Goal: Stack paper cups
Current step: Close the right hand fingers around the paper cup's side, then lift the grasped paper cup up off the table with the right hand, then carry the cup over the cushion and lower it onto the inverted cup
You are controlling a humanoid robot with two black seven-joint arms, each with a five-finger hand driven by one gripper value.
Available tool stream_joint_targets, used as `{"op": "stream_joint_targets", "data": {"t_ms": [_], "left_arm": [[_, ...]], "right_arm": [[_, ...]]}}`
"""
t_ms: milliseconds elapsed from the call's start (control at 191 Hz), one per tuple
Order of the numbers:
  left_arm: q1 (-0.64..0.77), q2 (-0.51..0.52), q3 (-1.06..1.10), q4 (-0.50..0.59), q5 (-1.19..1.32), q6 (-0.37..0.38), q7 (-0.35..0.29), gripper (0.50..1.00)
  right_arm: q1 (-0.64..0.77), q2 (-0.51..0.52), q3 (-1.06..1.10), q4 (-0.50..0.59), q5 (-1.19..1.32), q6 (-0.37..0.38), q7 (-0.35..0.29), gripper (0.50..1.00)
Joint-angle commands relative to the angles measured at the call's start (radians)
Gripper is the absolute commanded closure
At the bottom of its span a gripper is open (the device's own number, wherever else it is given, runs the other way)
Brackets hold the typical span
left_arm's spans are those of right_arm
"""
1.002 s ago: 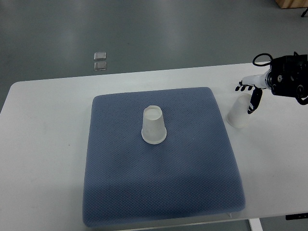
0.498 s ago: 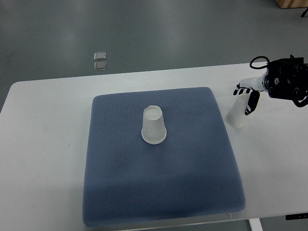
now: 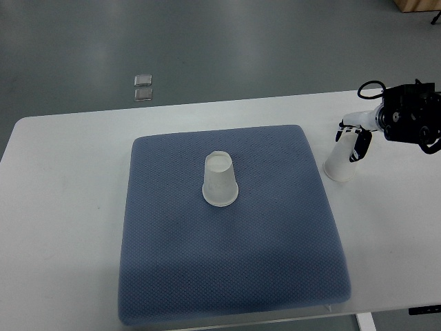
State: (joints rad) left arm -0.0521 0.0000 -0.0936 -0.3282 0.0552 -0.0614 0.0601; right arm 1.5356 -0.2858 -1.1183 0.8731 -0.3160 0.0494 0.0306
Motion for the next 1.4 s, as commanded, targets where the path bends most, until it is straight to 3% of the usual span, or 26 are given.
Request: {"op": "stream_joint_targets", "data": {"t_ms": [0, 142, 430, 566, 734, 918, 1059, 1238, 1395], "left_arm": [[0.0, 0.0, 0.0, 0.0, 0.0, 0.0, 0.0, 0.5], [0.0, 0.0, 0.0, 0.0, 0.0, 0.0, 0.0, 0.5], [0.0, 0.0, 0.0, 0.0, 0.0, 0.0, 0.0, 0.5], [0.0, 0.0, 0.002, -0.006, 0.002, 0.0, 0.0, 0.5], [-0.002, 0.0, 0.002, -0.014, 0.005, -0.001, 0.0, 0.5], [-0.002, 0.0, 0.002, -0.014, 0.005, -0.001, 0.0, 0.5], [-0.002, 0.0, 0.002, -0.014, 0.005, -0.003, 0.0, 0.5], [-0.002, 0.0, 0.002, -0.014, 0.005, -0.003, 0.0, 0.5], [-0.002, 0.0, 0.002, -0.014, 0.005, -0.001, 0.0, 0.5]], "right_arm": [[0.006, -0.001, 0.0, 0.001, 0.0, 0.001, 0.0, 0.82], [0.014, -0.003, 0.0, 0.001, -0.002, 0.003, 0.0, 0.875], [0.113, -0.027, -0.021, 0.041, -0.008, 0.035, 0.002, 0.881], [0.271, -0.078, -0.026, 0.158, -0.023, 0.063, 0.0, 0.879], [0.57, -0.137, -0.081, 0.343, -0.037, 0.145, 0.003, 0.879], [0.811, -0.168, -0.117, 0.391, -0.057, 0.293, 0.009, 0.879], [0.909, -0.184, -0.117, 0.412, -0.06, 0.34, 0.009, 0.879], [0.982, -0.165, -0.112, 0.449, -0.057, 0.342, 0.008, 0.879], [0.977, -0.061, -0.077, 0.446, 0.034, 0.329, 0.006, 0.879]]}}
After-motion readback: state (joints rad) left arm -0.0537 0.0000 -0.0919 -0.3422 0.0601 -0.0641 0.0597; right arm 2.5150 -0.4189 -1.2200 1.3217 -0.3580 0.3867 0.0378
